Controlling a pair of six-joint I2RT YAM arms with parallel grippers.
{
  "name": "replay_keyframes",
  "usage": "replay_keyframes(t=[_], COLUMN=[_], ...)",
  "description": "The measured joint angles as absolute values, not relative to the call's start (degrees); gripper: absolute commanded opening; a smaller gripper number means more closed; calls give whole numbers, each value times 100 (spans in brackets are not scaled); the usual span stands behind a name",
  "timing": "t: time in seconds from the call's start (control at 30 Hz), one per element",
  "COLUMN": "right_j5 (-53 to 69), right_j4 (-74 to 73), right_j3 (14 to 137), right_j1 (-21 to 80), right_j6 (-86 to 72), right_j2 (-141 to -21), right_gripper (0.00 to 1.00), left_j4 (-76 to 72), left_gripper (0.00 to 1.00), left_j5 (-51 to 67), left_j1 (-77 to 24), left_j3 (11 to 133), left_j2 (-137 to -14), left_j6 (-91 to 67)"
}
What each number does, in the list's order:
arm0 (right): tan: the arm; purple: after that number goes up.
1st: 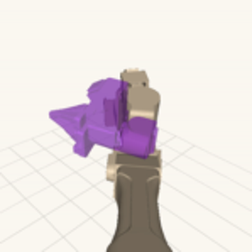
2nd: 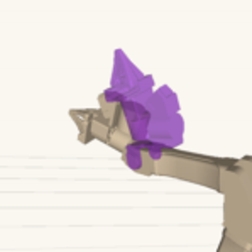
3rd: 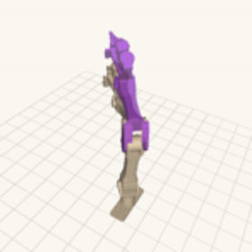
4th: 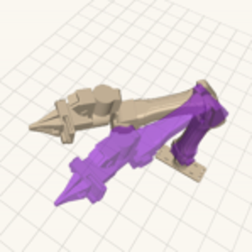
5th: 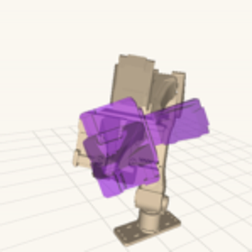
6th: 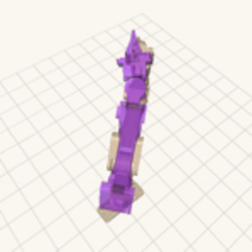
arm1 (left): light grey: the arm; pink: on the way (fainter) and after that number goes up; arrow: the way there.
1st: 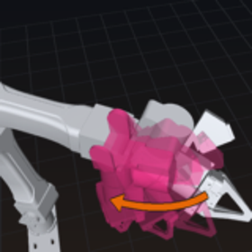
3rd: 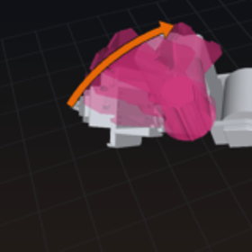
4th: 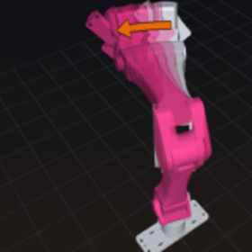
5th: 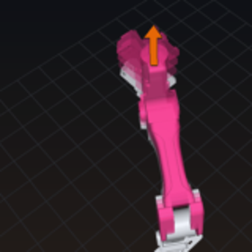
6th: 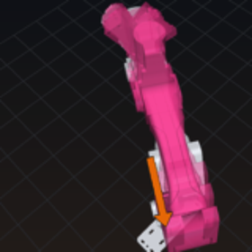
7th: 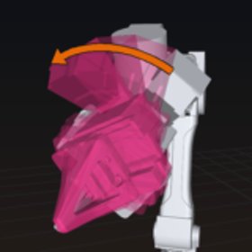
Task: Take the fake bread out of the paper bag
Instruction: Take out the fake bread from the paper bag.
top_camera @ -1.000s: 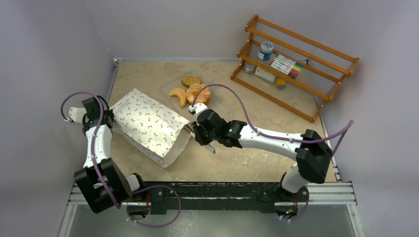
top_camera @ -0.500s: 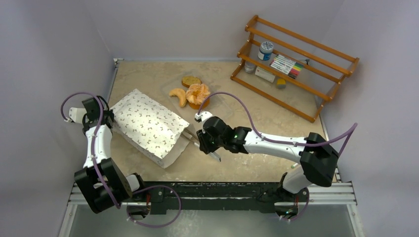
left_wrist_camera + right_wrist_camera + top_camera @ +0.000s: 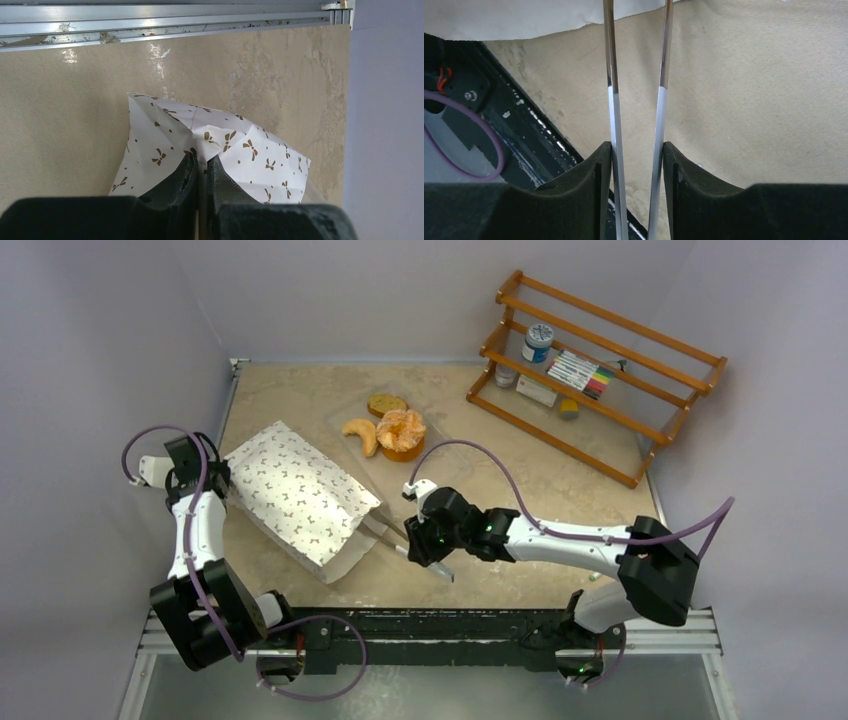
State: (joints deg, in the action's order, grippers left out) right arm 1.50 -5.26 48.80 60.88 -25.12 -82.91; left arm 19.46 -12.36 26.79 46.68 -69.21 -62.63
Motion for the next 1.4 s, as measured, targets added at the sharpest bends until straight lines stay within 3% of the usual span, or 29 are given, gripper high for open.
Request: replay_keyframes(t=[0.73, 1.4], right_j5=[16, 589], right_j4=[-438, 215], right_j3=[4842, 4950], right_j1=[6274, 6254], right_j6=[-3164, -3804], right_j2=[-8685, -9122], right_gripper=[42, 48], left_j4=[2097, 2150], left_gripper=[0, 0], left_j5=[-1214, -1221], left_j1=[2694, 2694], left_j3=[4661, 4414], left_j2=[-6768, -6471], left_j6=[-6394, -6394])
